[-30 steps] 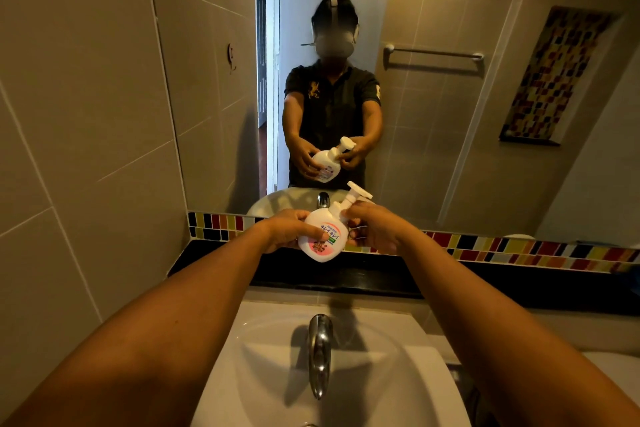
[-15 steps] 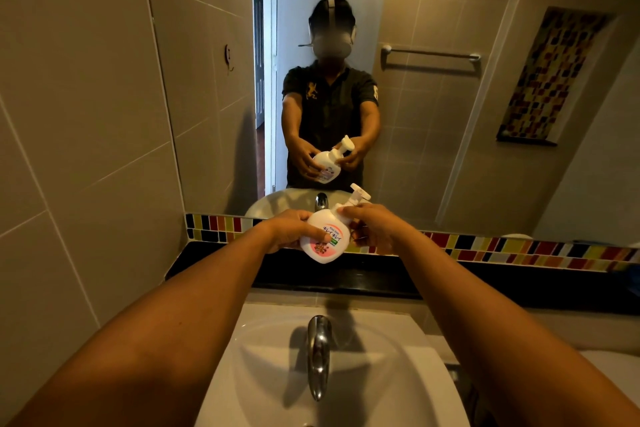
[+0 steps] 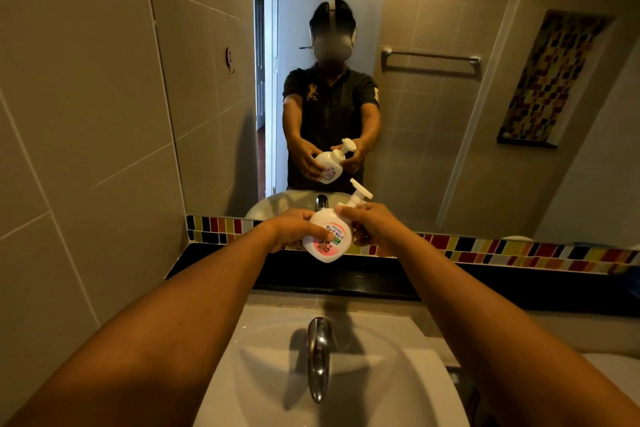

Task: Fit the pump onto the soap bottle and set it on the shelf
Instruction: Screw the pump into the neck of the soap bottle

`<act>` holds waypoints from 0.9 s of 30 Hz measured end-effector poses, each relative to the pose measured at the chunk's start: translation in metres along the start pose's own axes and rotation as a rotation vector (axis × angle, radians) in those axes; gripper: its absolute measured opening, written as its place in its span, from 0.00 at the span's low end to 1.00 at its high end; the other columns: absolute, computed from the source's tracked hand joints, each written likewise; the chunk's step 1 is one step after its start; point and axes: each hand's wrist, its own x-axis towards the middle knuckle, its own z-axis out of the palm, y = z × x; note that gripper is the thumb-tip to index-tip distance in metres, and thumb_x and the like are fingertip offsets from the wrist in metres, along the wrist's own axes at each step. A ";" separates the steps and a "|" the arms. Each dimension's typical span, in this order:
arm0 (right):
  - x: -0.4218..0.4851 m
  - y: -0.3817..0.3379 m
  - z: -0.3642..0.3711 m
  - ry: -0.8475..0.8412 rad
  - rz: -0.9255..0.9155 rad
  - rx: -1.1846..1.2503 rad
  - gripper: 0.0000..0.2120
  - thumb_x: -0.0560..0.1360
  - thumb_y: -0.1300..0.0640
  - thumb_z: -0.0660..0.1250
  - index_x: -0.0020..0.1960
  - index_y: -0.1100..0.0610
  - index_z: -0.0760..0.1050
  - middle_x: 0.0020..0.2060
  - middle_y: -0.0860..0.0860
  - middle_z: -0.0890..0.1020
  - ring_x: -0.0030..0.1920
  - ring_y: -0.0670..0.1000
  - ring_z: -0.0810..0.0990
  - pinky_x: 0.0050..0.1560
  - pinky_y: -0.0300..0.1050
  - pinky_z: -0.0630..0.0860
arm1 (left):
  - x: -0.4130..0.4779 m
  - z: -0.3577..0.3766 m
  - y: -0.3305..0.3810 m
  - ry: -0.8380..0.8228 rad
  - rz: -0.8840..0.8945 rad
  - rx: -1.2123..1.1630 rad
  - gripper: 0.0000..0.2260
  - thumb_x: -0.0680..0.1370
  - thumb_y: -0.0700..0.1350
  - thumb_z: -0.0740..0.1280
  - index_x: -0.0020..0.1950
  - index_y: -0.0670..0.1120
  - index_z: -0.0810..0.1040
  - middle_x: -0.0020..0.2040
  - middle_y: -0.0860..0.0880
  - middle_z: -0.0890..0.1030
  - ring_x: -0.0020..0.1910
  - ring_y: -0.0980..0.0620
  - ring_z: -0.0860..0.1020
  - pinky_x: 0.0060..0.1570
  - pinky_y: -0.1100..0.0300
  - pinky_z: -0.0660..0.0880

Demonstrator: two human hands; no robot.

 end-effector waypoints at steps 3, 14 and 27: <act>-0.001 -0.001 0.000 -0.059 0.018 0.004 0.21 0.73 0.41 0.70 0.55 0.56 0.76 0.48 0.57 0.84 0.48 0.56 0.83 0.48 0.50 0.80 | -0.001 0.001 -0.001 -0.003 -0.004 -0.003 0.15 0.71 0.43 0.75 0.56 0.48 0.77 0.55 0.45 0.82 0.53 0.47 0.82 0.51 0.54 0.81; 0.003 0.003 -0.006 -0.052 0.035 -0.025 0.25 0.71 0.39 0.71 0.56 0.58 0.77 0.49 0.58 0.85 0.48 0.57 0.83 0.52 0.52 0.81 | -0.001 0.002 0.002 -0.001 0.000 0.034 0.17 0.70 0.44 0.75 0.57 0.48 0.77 0.57 0.45 0.82 0.56 0.45 0.81 0.53 0.52 0.80; 0.001 0.002 -0.010 -0.043 0.016 -0.046 0.23 0.72 0.40 0.70 0.54 0.58 0.79 0.49 0.58 0.85 0.48 0.57 0.83 0.52 0.51 0.79 | -0.002 0.007 0.007 0.008 -0.001 0.023 0.17 0.71 0.43 0.75 0.58 0.47 0.76 0.59 0.43 0.82 0.58 0.43 0.81 0.58 0.47 0.79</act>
